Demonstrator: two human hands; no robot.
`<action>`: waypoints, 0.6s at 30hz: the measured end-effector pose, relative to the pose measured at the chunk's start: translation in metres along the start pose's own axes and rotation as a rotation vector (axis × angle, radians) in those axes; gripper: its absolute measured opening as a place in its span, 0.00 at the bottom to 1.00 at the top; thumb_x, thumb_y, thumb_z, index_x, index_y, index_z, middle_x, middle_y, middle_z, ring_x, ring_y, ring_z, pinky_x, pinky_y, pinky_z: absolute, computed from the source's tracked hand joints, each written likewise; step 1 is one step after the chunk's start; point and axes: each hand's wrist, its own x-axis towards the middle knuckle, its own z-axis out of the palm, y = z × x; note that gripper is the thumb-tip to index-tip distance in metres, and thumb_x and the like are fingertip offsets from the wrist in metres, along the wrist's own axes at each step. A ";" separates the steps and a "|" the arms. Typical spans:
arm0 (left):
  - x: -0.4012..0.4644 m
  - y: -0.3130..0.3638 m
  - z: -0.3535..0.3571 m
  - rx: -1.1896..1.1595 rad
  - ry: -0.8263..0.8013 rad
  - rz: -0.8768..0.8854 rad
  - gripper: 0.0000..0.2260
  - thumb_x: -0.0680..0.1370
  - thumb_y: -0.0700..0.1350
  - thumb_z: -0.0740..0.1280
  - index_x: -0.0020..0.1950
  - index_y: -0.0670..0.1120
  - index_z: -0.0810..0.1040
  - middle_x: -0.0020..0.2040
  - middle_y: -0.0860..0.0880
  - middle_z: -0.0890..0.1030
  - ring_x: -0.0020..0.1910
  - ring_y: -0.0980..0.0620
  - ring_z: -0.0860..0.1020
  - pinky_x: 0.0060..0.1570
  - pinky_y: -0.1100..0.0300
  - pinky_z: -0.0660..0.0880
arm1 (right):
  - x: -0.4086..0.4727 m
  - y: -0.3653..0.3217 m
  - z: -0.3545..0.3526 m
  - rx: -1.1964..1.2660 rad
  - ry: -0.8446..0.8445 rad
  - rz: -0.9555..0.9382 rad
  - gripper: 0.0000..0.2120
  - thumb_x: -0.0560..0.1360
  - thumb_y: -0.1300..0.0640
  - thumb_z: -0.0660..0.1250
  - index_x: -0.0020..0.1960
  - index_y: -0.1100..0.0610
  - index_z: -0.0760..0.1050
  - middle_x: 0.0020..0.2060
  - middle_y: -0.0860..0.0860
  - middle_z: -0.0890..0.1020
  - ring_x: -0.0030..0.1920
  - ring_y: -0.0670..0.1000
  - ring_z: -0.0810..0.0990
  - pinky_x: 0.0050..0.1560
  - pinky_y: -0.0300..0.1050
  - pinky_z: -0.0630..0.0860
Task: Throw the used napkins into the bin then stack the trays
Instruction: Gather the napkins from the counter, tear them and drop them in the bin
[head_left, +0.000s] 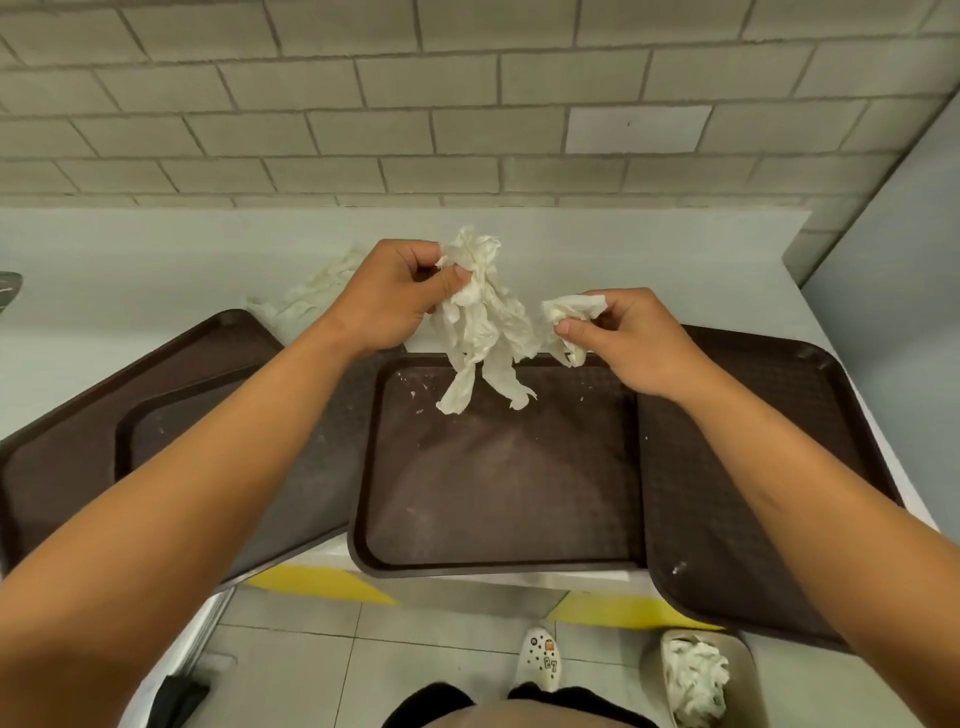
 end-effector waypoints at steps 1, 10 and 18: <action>-0.006 0.002 0.003 -0.011 -0.003 0.003 0.15 0.80 0.46 0.69 0.49 0.31 0.80 0.44 0.28 0.79 0.39 0.44 0.75 0.41 0.51 0.72 | -0.009 0.001 0.000 0.001 0.013 0.001 0.07 0.78 0.54 0.72 0.55 0.51 0.84 0.46 0.51 0.87 0.50 0.60 0.85 0.59 0.62 0.78; -0.071 0.011 0.039 -0.083 -0.048 -0.020 0.08 0.80 0.44 0.69 0.50 0.40 0.84 0.44 0.31 0.81 0.36 0.45 0.72 0.38 0.50 0.69 | -0.096 0.003 0.017 0.025 0.076 0.047 0.10 0.78 0.57 0.71 0.59 0.56 0.84 0.50 0.48 0.87 0.53 0.48 0.85 0.63 0.54 0.78; -0.127 0.025 0.085 -0.142 -0.153 -0.001 0.09 0.79 0.47 0.69 0.51 0.43 0.84 0.48 0.30 0.81 0.41 0.43 0.76 0.44 0.47 0.72 | -0.183 -0.003 0.018 0.066 0.089 0.055 0.09 0.79 0.58 0.70 0.57 0.50 0.83 0.50 0.44 0.87 0.53 0.46 0.85 0.58 0.45 0.79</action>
